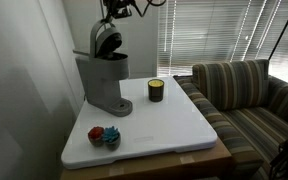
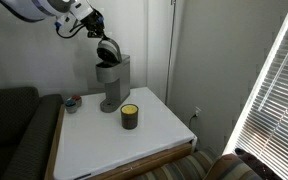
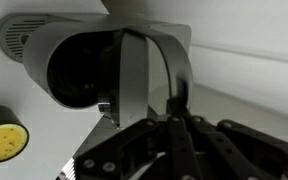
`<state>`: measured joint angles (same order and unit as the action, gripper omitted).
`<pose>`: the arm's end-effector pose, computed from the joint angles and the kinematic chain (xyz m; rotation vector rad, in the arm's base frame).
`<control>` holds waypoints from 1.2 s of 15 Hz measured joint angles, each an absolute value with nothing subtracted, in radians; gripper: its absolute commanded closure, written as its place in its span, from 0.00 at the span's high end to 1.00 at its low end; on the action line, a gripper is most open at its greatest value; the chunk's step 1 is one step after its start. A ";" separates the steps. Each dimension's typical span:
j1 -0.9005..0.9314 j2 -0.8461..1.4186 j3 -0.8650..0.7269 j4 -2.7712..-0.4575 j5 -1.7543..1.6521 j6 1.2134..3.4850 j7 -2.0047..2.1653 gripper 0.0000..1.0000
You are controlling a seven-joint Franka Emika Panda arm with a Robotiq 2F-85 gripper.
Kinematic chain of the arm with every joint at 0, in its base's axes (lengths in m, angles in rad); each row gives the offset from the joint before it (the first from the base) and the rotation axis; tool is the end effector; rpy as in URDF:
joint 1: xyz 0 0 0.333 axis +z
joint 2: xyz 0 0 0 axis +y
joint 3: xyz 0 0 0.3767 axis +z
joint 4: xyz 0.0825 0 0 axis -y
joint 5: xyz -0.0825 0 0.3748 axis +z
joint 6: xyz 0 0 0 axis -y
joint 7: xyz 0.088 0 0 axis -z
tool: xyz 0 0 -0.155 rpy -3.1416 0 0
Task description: Open the coffeemaker
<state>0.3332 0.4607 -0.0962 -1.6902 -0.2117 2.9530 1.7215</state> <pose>0.7441 0.2053 0.4525 -1.9877 1.4570 -0.7498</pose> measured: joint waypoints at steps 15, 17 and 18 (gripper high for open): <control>0.332 0.509 -0.099 -1.627 -0.211 2.981 1.758 0.00; 0.332 0.515 -0.100 -1.620 -0.211 2.987 1.763 0.00; 0.332 0.517 -0.101 -1.618 -0.211 2.988 1.766 0.00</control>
<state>0.3324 0.5171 -0.1007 -1.6177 -0.2115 2.9883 1.7660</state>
